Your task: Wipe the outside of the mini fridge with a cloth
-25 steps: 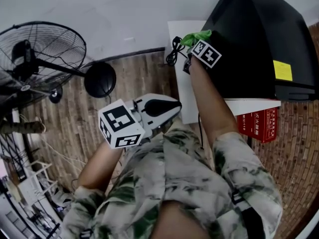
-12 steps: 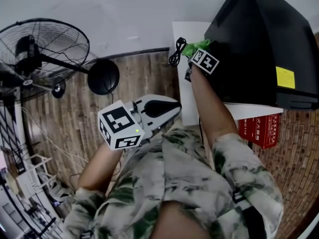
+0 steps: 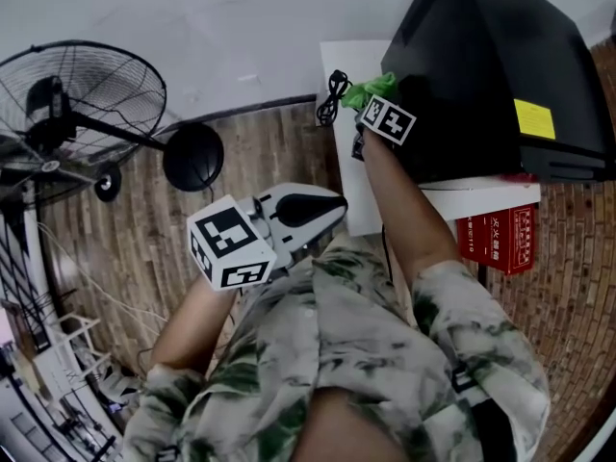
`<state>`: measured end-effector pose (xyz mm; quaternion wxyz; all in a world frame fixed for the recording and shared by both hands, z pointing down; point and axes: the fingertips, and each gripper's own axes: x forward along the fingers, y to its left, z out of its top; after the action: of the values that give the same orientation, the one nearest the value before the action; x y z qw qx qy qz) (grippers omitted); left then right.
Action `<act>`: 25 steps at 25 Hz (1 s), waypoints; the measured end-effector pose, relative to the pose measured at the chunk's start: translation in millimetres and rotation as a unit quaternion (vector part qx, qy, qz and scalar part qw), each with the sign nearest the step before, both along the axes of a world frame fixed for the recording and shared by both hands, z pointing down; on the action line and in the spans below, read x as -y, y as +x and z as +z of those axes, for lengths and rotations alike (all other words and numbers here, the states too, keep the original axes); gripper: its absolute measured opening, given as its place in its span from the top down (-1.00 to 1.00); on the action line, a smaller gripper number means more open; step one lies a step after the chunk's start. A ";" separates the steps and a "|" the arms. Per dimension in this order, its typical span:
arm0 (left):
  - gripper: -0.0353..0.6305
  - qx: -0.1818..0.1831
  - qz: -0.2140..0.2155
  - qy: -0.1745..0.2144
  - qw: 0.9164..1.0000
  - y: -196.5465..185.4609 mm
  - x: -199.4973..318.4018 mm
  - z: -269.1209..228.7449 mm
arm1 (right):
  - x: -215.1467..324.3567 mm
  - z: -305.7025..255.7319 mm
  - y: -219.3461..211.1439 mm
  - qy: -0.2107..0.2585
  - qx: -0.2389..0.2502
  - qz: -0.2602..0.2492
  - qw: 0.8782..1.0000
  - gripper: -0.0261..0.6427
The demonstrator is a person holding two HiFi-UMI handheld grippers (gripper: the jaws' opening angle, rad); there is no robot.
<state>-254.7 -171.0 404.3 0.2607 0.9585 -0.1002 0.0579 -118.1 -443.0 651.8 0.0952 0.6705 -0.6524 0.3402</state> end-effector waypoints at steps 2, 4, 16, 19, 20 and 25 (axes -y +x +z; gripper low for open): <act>0.82 -0.006 0.007 0.003 1.000 -2.7 -7.7 -3.3 | -11.1 -8.8 -7.2 0.007 -0.009 -0.011 1.000 0.61; 0.82 -0.010 0.016 0.007 1.000 -5.3 -17.3 -6.6 | -24.7 -18.7 -16.1 0.015 -0.020 -0.025 0.999 0.61; 0.82 -0.033 0.083 0.018 0.996 -31.0 -96.4 -10.5 | -144.9 -59.8 -56.6 0.055 -0.068 -0.091 0.992 0.61; 0.82 -0.039 0.094 0.018 0.995 -37.1 -112.4 -7.0 | -184.0 -73.0 -63.1 0.065 -0.084 -0.114 0.988 0.61; 0.82 -0.042 0.097 0.017 0.994 -38.0 -116.9 -5.4 | -197.3 -78.0 -64.4 0.068 -0.089 -0.123 0.986 0.61; 0.82 -0.038 0.104 0.020 0.994 -34.2 -137.1 2.9 | -264.3 -95.0 -66.1 0.076 -0.109 -0.176 0.975 0.61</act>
<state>-288.9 -33.9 407.3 0.2375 0.9702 0.0084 0.0464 -184.3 -178.7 556.7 0.1728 0.5832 -0.7700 0.1926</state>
